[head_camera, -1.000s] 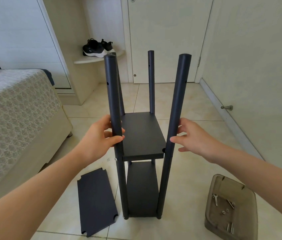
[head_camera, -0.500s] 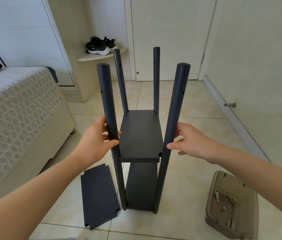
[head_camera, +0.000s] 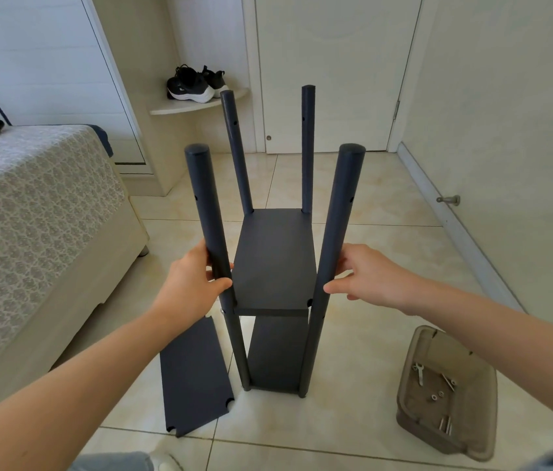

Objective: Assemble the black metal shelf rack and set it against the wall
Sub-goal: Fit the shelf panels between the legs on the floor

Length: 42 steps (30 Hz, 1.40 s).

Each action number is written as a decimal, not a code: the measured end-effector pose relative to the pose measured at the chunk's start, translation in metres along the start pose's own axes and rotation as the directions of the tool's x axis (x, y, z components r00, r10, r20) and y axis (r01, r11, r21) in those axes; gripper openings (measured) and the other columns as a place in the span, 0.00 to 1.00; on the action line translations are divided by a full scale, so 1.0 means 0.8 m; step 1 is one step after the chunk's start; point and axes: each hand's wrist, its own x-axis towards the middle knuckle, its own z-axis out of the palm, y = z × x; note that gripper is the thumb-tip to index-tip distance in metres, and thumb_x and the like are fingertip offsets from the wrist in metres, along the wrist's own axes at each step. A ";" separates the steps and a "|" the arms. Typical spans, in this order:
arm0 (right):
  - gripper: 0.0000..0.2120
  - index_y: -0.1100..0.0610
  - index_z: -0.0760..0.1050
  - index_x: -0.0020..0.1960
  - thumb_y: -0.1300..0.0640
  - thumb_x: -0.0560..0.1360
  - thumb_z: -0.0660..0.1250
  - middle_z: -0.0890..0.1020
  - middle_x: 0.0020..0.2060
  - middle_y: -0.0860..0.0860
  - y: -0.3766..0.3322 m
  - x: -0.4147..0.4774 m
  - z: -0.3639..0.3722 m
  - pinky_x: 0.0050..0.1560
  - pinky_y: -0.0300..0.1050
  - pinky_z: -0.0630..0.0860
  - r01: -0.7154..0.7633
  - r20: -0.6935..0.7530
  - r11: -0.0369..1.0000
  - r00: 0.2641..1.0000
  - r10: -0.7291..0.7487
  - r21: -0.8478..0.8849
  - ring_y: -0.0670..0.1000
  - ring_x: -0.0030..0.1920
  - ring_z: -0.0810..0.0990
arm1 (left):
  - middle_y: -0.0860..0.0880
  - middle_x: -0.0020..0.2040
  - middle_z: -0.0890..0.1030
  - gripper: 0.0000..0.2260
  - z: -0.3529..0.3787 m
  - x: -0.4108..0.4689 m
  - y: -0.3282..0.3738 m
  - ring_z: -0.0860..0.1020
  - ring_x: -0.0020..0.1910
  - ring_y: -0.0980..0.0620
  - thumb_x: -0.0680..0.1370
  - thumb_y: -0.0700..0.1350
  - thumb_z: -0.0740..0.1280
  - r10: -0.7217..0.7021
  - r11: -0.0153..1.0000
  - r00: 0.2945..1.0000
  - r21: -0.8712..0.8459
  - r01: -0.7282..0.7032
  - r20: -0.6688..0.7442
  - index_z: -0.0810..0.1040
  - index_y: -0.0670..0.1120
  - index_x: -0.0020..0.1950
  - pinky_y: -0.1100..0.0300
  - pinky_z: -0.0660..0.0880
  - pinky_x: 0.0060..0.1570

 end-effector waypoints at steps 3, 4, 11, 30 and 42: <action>0.10 0.50 0.75 0.54 0.57 0.75 0.71 0.83 0.49 0.47 -0.002 -0.001 -0.005 0.38 0.31 0.74 -0.008 0.000 1.000 1.000 0.008 0.020 0.44 0.47 0.82 | 0.54 0.46 0.78 0.14 0.005 0.002 0.003 0.79 0.45 0.55 0.78 0.42 0.72 -0.059 0.993 0.998 0.099 0.061 -0.022 0.74 0.44 0.62 0.71 0.73 0.40; 0.10 0.50 0.74 0.55 0.57 0.75 0.71 0.83 0.49 0.47 -0.004 -0.001 -0.006 0.36 0.30 0.73 -0.006 0.003 1.000 1.000 0.006 0.019 0.44 0.46 0.82 | 0.55 0.43 0.77 0.13 0.007 0.001 0.003 0.78 0.40 0.57 0.79 0.43 0.71 -0.085 0.988 0.996 0.129 0.088 -0.030 0.75 0.44 0.62 0.72 0.69 0.32; 0.13 0.49 0.72 0.56 0.57 0.75 0.71 0.83 0.50 0.49 -0.013 0.000 -0.008 0.40 0.33 0.75 0.029 -0.001 1.000 1.000 -0.029 -0.002 0.47 0.48 0.82 | 0.42 0.49 0.83 0.13 0.014 -0.021 0.009 0.81 0.40 0.48 0.84 0.47 0.63 -0.297 0.913 0.951 0.318 0.256 0.089 0.78 0.36 0.53 0.63 0.75 0.32; 0.14 0.47 0.73 0.63 0.56 0.79 0.67 0.81 0.44 0.40 0.000 -0.016 0.001 0.36 0.21 0.72 0.095 -0.028 0.995 0.995 -0.094 0.017 0.38 0.45 0.82 | 0.51 0.83 0.45 0.33 0.145 0.000 -0.012 0.42 0.82 0.46 0.84 0.57 0.58 0.300 0.603 0.872 0.631 -0.488 0.387 0.43 0.53 0.83 0.45 0.44 0.79; 0.19 0.52 0.69 0.70 0.56 0.80 0.64 0.84 0.54 0.50 -0.013 -0.018 0.001 0.45 0.30 0.74 0.131 0.039 0.990 0.991 -0.129 -0.056 0.46 0.49 0.84 | 0.54 0.83 0.44 0.33 0.144 0.004 -0.016 0.42 0.82 0.47 0.84 0.57 0.58 0.313 0.603 0.857 0.611 -0.513 0.410 0.42 0.55 0.82 0.45 0.43 0.80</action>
